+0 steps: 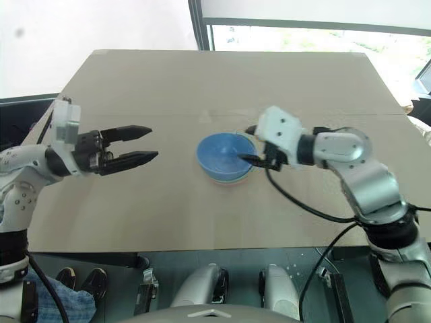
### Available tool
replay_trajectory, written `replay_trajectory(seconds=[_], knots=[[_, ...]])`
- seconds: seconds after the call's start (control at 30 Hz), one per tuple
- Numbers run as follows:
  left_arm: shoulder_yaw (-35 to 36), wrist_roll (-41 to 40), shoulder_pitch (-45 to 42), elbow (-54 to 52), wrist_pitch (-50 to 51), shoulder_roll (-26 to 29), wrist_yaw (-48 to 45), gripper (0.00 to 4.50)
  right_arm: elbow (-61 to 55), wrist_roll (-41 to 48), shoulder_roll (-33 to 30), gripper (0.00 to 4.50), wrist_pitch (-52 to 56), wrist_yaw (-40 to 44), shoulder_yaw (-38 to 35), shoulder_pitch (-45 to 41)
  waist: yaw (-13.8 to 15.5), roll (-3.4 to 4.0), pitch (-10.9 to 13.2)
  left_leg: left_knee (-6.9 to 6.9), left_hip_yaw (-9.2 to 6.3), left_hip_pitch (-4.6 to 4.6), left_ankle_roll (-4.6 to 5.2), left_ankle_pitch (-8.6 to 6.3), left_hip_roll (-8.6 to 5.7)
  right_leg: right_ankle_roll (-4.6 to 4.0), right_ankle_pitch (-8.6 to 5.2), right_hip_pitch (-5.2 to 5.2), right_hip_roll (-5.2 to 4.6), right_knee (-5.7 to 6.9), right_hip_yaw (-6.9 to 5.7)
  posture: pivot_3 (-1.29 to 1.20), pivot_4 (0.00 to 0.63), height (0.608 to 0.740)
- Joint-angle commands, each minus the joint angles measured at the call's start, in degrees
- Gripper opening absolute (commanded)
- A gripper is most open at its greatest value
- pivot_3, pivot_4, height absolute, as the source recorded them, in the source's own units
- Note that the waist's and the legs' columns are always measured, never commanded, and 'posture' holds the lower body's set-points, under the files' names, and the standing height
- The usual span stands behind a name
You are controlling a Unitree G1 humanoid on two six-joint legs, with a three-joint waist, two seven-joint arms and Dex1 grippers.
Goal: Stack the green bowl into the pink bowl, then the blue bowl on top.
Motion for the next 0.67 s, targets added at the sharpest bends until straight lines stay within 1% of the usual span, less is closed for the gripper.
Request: replay_trajectory(seconds=[0.03,0.07,0.17,0.23,0.3,0.4,0.47,0.67], knots=[[1.31,1.73,1.32,-2.59,-0.37,-0.69,4.88,3.58,-0.77,6.93,-1.29,2.91,-1.71,2.59,-10.65,7.55,0.15,0.00,0.00,0.00,0.00,0.00,0.00,0.00,0.01,0.00,0.00,0.01,0.00,0.00,0.00,0.00,0.150,0.740],[1.18,2.35,1.66,-2.81,-0.59,-0.91,5.85,3.58,-0.56,7.92,-1.43,2.91,-1.81,2.61,-12.18,9.34,0.14,0.01,0.00,0.00,0.00,0.01,0.00,0.00,0.01,0.00,0.00,0.02,0.00,0.00,0.00,0.00,0.150,0.740],[1.21,2.44,2.60,-2.83,0.56,-2.21,8.89,3.58,1.84,6.86,-3.60,2.91,-5.91,3.59,-16.33,18.27,0.37,0.00,0.00,0.00,0.01,0.02,0.02,-0.01,0.02,0.00,0.00,0.03,-0.01,0.01,0.01,0.00,0.150,0.740],[1.30,2.65,4.80,-3.71,0.15,-2.77,9.35,3.58,3.17,8.02,-3.92,2.91,-8.77,4.68,-20.71,23.87,0.67,0.01,0.00,0.00,0.01,0.03,0.06,-0.04,0.03,0.00,0.00,0.05,-0.02,0.00,0.01,0.00,0.150,0.740],[1.48,2.56,6.36,-4.46,0.16,-3.16,10.04,3.58,4.31,9.37,-3.82,2.91,-11.08,5.30,-24.22,26.91,0.67,0.04,0.01,0.00,0.02,0.04,0.03,-0.02,0.02,0.00,0.00,0.05,-0.03,0.00,0.03,0.00,0.150,0.740],[1.02,4.17,7.92,-5.03,-0.78,-3.77,11.87,3.58,5.84,11.27,-4.16,2.91,-13.00,5.88,-27.82,28.96,0.68,0.04,0.01,0.00,0.04,0.07,0.09,-0.06,0.06,0.00,0.00,0.05,-0.02,0.02,0.04,0.00,0.150,0.740],[0.72,5.30,8.22,-5.02,-2.61,-4.55,12.32,3.58,6.72,11.55,-4.40,2.91,-14.29,6.19,-28.93,29.80,0.83,0.04,0.01,0.00,0.03,0.12,0.13,-0.08,0.07,0.00,0.00,0.09,-0.02,0.04,0.03,0.00,0.150,0.740],[-0.19,6.14,8.45,-5.02,-3.11,-4.59,11.69,3.58,7.61,10.96,-4.87,2.91,-17.31,6.33,-28.29,31.83,0.99,0.05,0.01,0.00,0.03,0.10,0.11,-0.07,0.06,-0.01,0.00,0.09,-0.03,0.01,0.03,0.00,0.150,0.740]])
